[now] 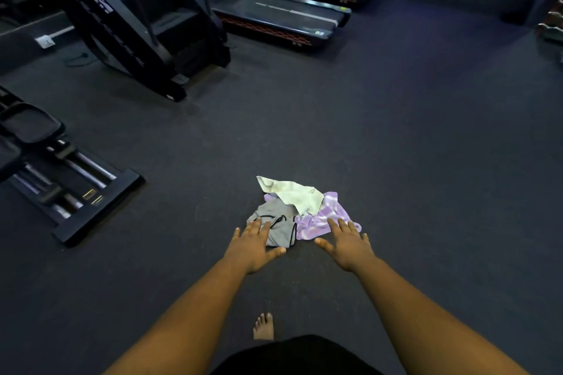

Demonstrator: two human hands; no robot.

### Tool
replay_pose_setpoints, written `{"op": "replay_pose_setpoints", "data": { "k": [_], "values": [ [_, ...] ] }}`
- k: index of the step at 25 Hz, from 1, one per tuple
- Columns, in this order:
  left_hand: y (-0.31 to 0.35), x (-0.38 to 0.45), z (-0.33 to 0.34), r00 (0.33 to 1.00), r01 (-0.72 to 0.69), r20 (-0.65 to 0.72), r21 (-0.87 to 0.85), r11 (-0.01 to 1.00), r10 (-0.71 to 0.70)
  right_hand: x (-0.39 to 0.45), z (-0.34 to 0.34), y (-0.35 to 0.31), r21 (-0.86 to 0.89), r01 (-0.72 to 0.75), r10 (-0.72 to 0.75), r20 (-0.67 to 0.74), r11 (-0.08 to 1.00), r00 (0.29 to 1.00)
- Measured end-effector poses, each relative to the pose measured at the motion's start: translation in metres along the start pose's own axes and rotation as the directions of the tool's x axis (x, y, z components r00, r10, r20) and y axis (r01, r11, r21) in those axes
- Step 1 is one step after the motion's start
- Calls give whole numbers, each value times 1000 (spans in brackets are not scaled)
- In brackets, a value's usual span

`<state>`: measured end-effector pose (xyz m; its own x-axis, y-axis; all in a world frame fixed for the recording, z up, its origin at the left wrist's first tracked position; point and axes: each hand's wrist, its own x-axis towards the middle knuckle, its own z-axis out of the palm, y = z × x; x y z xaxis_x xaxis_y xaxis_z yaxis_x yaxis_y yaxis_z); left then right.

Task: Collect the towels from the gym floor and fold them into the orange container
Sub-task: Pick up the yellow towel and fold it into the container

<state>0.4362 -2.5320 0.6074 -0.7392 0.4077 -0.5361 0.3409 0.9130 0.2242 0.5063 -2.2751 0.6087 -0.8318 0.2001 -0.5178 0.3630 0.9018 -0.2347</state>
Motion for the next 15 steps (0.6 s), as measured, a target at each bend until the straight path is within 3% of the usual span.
{"op": "replay_pose_setpoints", "data": {
  "k": [10, 15],
  "values": [
    [-25, 181, -48, 991, 47, 126, -42, 998, -41, 193, -32, 3, 57, -23, 12, 179, 998, 984],
    [-20, 304, -31, 961, 178, 233, -102, 979, -151, 332, -24, 34, 81, -31, 6, 290, 996, 957]
  ]
}}
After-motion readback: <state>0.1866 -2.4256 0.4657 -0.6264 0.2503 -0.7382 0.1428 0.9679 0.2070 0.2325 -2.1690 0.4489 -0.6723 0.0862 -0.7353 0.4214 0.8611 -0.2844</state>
